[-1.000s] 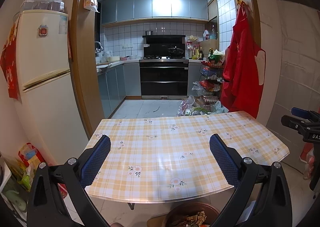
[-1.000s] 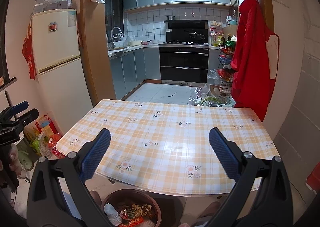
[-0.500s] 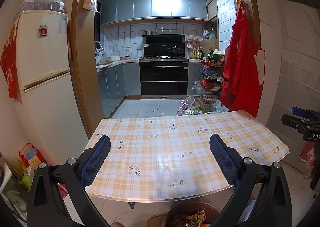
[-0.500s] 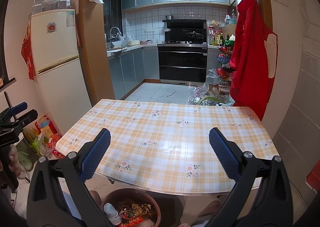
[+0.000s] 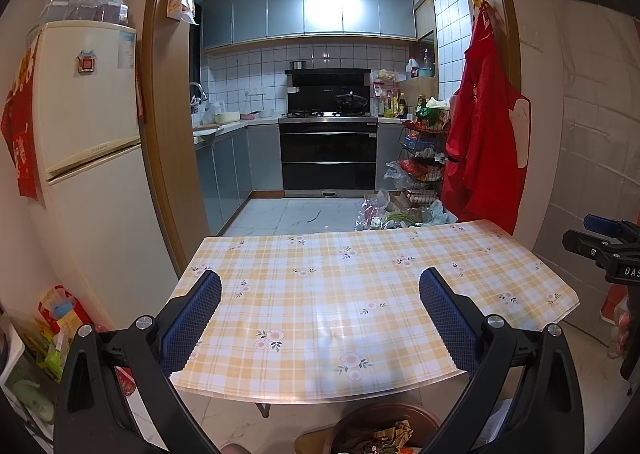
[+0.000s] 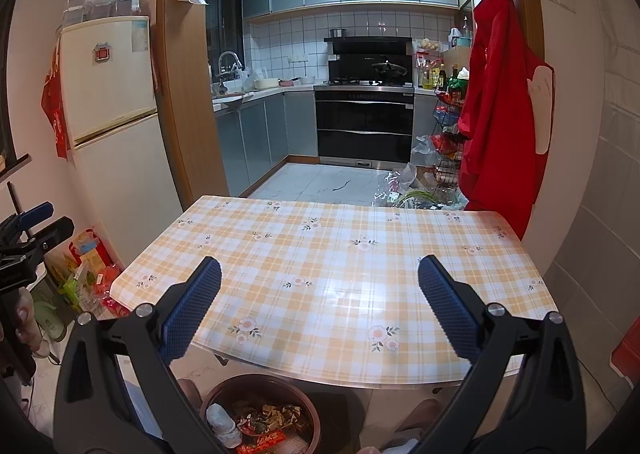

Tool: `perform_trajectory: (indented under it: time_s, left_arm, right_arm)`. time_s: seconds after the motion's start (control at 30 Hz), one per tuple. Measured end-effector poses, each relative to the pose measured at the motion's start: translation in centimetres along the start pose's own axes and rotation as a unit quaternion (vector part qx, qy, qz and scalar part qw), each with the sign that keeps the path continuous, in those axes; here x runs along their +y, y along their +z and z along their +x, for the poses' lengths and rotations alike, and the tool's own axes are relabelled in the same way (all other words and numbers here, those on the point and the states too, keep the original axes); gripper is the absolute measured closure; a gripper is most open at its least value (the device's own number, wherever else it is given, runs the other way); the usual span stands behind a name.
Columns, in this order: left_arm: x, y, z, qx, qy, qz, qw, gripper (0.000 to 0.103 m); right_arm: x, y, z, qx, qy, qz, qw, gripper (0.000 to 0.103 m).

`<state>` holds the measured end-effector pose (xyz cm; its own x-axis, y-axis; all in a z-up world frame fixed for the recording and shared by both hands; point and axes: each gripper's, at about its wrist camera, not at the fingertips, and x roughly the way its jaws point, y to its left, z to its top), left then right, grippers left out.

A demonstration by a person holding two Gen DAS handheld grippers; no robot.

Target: Collect trash

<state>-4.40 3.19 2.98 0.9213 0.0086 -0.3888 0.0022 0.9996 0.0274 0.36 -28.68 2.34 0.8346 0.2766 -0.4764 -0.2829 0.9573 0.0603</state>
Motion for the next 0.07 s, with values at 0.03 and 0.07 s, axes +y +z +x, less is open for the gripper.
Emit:
perform_trajectory:
  time_s: [0.03,0.07]
  left_arm:
    - [0.13,0.12,0.03,0.0,0.0,0.0,1.0,0.006]
    - [0.08,0.14,0.04,0.0,0.001,0.0,1.0,0.006]
  right_arm:
    - [-0.01,-0.02,0.0,0.0,0.0,0.0,1.0,0.006]
    - [-0.01,-0.02,0.0,0.0,0.0,0.0,1.0,0.006]
